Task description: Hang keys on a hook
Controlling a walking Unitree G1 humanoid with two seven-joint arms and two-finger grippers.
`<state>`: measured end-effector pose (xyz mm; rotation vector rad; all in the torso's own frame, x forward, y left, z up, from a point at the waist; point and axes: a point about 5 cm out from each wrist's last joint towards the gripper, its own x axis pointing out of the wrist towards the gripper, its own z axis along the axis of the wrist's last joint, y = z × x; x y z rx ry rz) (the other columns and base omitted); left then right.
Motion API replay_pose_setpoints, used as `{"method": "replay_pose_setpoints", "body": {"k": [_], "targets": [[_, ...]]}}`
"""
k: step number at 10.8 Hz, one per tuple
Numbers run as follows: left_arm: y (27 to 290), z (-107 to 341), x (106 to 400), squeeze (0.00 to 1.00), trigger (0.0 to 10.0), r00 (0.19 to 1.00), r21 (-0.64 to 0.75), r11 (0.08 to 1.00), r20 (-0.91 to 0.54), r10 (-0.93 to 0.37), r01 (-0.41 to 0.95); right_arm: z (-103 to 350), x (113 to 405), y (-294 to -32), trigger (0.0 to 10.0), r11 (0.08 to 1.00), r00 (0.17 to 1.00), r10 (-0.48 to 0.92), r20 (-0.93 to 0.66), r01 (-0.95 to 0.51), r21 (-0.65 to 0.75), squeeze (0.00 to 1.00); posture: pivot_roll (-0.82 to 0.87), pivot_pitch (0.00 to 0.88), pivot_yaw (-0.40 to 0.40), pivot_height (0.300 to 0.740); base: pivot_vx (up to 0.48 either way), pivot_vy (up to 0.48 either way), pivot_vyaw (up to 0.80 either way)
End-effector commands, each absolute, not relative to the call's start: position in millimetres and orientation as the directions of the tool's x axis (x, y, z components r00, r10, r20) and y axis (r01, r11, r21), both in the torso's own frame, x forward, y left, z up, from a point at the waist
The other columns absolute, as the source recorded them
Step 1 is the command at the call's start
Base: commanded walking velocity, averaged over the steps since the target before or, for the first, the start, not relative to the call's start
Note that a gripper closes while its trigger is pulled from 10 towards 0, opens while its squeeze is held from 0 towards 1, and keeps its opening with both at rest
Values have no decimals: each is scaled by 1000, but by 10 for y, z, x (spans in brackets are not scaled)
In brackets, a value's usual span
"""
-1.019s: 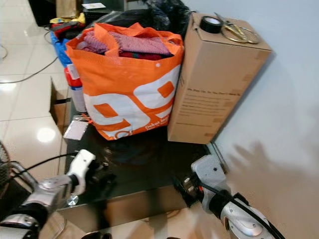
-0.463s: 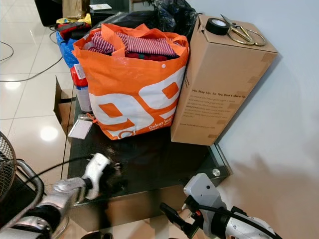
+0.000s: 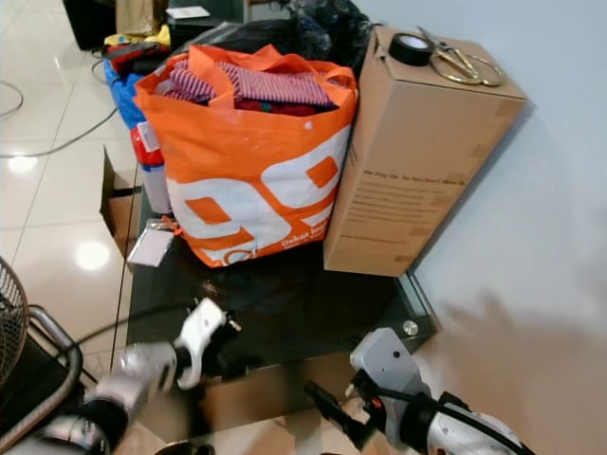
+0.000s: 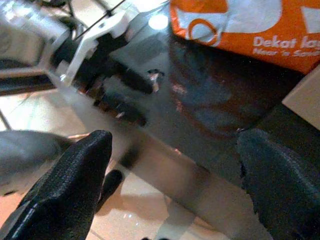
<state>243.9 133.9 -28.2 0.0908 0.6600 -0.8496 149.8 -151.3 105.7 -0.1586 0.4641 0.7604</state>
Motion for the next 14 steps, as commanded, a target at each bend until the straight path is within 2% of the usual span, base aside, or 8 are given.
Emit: {"method": "replay_pose_setpoints", "body": {"k": [1,3,4,5,7,9,11,14], "targets": [[1308,-324,2388,0,10000,513,-155,697,-569,-643,700,1020,1560,-1543,10000,736,654,600,-460,-676,-2,0,-180,0,-72,740,0,0,0],[1380,-26,2562,0,10000,710,-29,780,-394,-584,625,945,1724,-1567,10000,785,715,549,-434,-619,-27,0,-139,0,-41,740,0,0,0],[1404,197,2644,0,10000,779,19,811,-295,-554,584,910,1819,-1606,10000,823,760,500,-414,-566,-45,0,-127,0,-35,740,0,0,0],[1530,430,2749,0,10000,862,19,880,-213,-460,475,855,1949,-1724,10000,907,846,345,-407,-412,-88,0,-105,0,-25,740,0,0,0],[1774,709,2762,0,10000,944,37,954,-162,-287,297,731,2008,-1904,10000,993,891,104,-442,-120,-9,0,-63,0,-34,740,0,0,0],[1805,903,2653,0,10000,966,30,973,-134,-222,228,702,2042,-1927,10000,999,896,22,-443,-2,47,0,-40,0,-37,740,0,0,0],[1728,1012,2533,0,10000,956,197,939,-148,-254,280,776,2180,-1798,10000,995,928,55,-368,-19,101,0,-26,0,-19,740,0,0,0],[1604,998,2646,0,10000,959,127,959,-165,-232,254,835,2305,-1782,10000,998,949,29,-315,-9,64,0,-63,0,29,740,0,-206,0]]}}
